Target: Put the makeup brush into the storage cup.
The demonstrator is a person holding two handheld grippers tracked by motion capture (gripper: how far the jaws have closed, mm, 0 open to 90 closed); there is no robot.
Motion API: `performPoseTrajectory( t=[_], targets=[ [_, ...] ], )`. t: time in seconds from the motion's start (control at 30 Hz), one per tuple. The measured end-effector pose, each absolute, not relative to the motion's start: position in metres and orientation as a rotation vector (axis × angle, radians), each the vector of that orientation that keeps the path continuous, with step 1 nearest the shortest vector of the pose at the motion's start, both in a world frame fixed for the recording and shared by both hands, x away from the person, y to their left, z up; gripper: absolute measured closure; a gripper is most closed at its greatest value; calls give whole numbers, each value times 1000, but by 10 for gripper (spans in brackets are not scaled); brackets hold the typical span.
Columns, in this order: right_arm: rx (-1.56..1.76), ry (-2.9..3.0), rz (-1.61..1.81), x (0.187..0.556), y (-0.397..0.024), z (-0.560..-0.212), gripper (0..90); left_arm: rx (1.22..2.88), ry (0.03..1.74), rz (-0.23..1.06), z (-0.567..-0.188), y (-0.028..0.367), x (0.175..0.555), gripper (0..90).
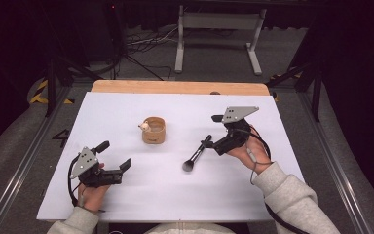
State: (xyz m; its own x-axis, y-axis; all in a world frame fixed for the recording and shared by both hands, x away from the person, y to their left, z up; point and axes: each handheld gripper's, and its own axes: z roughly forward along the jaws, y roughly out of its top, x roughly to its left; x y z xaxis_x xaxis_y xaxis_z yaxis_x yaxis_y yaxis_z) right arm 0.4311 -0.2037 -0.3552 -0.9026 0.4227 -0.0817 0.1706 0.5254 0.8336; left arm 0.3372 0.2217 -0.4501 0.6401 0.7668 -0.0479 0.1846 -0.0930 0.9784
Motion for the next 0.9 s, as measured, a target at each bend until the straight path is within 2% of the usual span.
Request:
performPoseTrajectory(
  t=[0.9],
  targets=[
    [441,2825,953,460,-174,-349,13,1637,798,545,-452,221,341,0]
  ],
)
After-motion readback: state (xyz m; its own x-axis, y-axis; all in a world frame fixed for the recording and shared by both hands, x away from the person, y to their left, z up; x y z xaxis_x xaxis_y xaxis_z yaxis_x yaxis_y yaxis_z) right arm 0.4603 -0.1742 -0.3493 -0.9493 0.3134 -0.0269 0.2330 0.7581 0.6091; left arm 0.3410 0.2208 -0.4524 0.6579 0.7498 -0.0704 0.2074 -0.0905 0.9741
